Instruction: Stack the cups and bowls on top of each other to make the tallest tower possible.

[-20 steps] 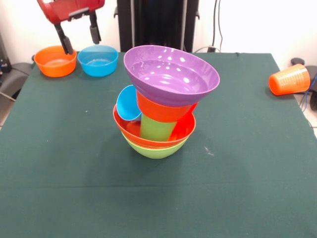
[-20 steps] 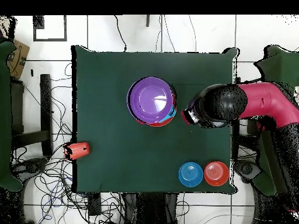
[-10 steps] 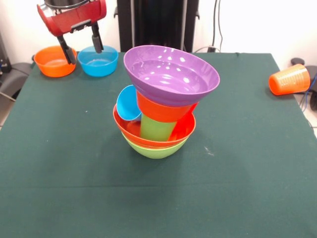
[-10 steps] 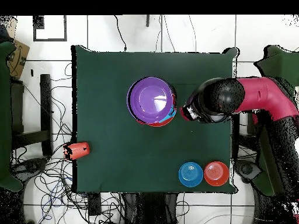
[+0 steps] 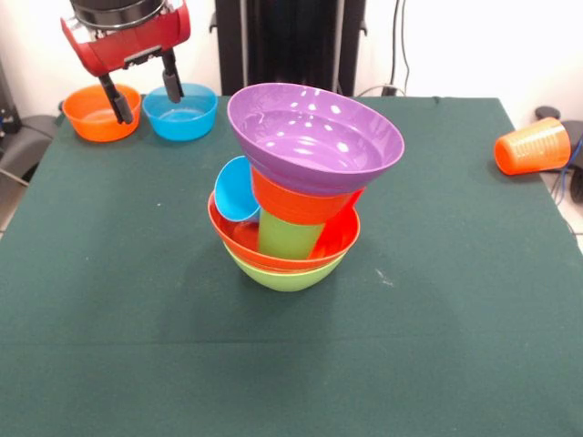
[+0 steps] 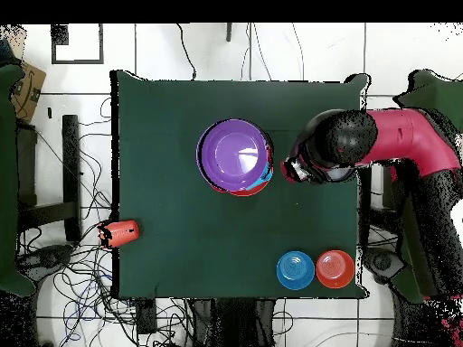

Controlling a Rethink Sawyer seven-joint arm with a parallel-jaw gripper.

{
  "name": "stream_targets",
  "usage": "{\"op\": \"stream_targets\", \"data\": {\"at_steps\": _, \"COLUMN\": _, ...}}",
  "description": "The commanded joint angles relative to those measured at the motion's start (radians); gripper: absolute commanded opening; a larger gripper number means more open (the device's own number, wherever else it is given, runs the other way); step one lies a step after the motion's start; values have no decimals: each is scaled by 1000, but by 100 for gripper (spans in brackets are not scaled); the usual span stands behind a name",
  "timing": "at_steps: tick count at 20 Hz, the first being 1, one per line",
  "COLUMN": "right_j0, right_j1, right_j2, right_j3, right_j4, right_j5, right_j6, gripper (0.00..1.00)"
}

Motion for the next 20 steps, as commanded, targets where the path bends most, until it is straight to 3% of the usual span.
{"op": "stream_targets", "data": {"at_steps": 1, "right_j0": 68, "right_j1": 52, "right_j2": -99, "right_j3": -73, "right_j4": -136, "right_j5": 109, "right_j6": -375, "gripper": 100}}
{"op": "stream_targets", "data": {"at_steps": 11, "right_j0": 69, "right_j1": 48, "right_j2": -120, "right_j3": -57, "right_j4": -152, "right_j5": 138, "right_j6": -390, "gripper": 100}}
{"op": "stream_targets", "data": {"at_steps": 20, "right_j0": 66, "right_j1": 6, "right_j2": -115, "right_j3": -16, "right_j4": -121, "right_j5": 202, "right_j6": -404, "gripper": 100}}
